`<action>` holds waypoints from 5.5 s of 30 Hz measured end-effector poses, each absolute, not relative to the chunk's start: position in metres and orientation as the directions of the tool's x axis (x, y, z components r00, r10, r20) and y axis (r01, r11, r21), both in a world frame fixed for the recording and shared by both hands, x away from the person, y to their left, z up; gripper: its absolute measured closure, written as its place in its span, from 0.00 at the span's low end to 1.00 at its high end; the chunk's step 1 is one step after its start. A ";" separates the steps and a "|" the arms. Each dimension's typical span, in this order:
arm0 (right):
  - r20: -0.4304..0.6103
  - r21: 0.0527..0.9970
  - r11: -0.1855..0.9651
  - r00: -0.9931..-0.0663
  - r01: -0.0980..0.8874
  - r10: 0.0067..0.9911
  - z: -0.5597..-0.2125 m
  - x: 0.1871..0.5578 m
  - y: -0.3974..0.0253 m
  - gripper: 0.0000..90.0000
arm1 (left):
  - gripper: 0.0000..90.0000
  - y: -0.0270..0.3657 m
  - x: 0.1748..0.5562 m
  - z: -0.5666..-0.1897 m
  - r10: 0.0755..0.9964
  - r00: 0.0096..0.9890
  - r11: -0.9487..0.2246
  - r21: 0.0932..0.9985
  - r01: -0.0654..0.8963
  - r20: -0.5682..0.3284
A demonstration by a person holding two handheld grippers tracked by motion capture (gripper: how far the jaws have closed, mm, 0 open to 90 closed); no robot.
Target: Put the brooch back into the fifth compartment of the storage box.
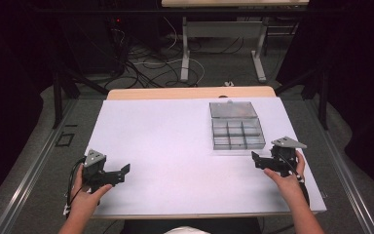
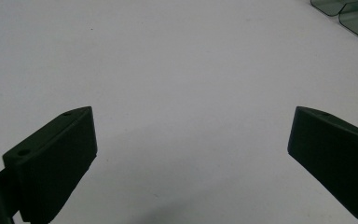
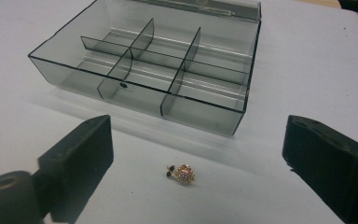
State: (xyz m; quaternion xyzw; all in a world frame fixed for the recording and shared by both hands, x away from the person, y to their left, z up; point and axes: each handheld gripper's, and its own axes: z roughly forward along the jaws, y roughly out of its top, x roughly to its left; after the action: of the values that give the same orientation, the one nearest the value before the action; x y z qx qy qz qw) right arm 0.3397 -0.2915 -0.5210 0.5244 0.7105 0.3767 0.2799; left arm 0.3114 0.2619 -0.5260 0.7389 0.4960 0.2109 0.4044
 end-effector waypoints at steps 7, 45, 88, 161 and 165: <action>0.030 0.795 0.148 -0.282 0.588 0.959 -0.528 0.347 -0.293 0.22 | 0.02 0.263 0.311 -0.527 0.904 0.419 -0.183 0.806 0.563 -0.088; 0.107 0.562 0.005 -0.078 0.827 0.991 -0.517 0.373 -0.273 0.53 | 0.03 0.264 0.310 -0.530 0.912 0.400 -0.175 0.793 0.583 -0.093; 0.127 0.439 -0.023 -0.036 0.898 0.991 -0.532 0.388 -0.265 0.71 | 0.04 0.266 0.312 -0.532 0.911 0.402 -0.180 0.792 0.584 -0.089; 0.152 0.534 0.005 -0.102 0.845 0.983 -0.509 0.376 -0.275 0.79 | 0.04 0.265 0.311 -0.532 0.911 0.403 -0.185 0.788 0.587 -0.086; 0.164 0.551 -0.003 -0.105 0.834 0.981 -0.507 0.375 -0.274 0.79 | 0.04 0.265 0.311 -0.532 0.909 0.405 -0.184 0.785 0.591 -0.092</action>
State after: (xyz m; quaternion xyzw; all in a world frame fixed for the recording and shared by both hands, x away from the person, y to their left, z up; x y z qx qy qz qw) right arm 0.3753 -0.2740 -0.5069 0.6550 0.6928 0.2693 0.1359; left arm 0.3114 0.2645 -0.5321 0.7420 0.5056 0.2040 0.3902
